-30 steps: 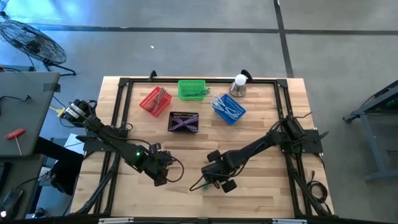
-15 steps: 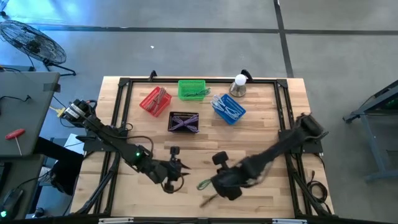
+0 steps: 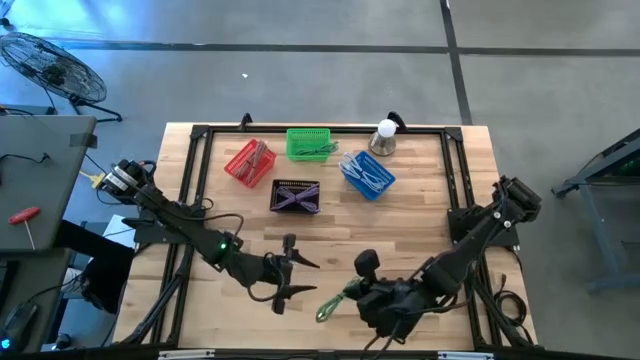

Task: Pick & Place USB Port
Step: Put the green usb cable into the green bin

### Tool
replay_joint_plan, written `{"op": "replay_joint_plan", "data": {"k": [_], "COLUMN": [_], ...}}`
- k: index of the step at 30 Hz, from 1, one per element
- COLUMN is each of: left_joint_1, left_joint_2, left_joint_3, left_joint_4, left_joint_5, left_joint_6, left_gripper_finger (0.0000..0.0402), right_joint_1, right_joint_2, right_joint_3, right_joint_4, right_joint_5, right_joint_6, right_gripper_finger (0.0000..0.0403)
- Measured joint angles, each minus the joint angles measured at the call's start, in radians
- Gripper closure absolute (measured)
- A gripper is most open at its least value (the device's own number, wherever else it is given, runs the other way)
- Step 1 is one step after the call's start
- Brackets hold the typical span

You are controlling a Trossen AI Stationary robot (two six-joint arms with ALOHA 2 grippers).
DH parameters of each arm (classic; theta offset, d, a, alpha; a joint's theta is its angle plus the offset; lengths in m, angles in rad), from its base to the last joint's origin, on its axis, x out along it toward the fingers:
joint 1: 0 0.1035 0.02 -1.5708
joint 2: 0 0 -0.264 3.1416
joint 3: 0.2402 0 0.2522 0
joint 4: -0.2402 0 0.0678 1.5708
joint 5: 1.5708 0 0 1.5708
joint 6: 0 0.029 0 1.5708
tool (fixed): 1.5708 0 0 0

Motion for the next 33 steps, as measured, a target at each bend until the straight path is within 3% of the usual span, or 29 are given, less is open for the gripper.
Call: {"op": "replay_joint_plan", "data": {"k": [6,12,19,22,24,29,33], "left_joint_1": [0.013,0.011,0.011,0.011,0.011,0.011,0.010], "left_joint_2": [0.005,0.005,0.005,0.005,0.005,0.004,0.004], "left_joint_3": [0.000,0.000,0.000,0.000,0.000,0.000,0.000], "left_joint_4": [0.088,0.196,0.200,0.200,0.200,0.201,0.193], "left_joint_5": [0.017,0.082,0.072,0.062,0.054,0.042,-0.014], "left_joint_6": [0.046,0.128,0.154,0.183,0.194,0.242,0.256], "left_gripper_finger": [0.0129,0.0126,0.0132,0.0165,0.0210,0.0375,0.0383], "right_joint_1": [-0.045,-0.098,-0.141,-0.153,-0.155,-0.155,-0.147], "right_joint_2": [0.000,0.000,0.000,0.000,0.000,0.000,0.000], "right_joint_3": [0.000,0.000,0.000,0.000,0.000,0.000,0.001], "right_joint_4": [0.086,0.106,0.123,0.125,0.132,0.144,0.161], "right_joint_5": [0.024,-0.007,-0.069,-0.083,-0.083,-0.104,-0.106], "right_joint_6": [-0.060,-0.063,-0.072,-0.066,-0.066,-0.060,-0.019], "right_gripper_finger": [0.0397,0.0397,0.0397,0.0397,0.0397,0.0370,0.0321]}}
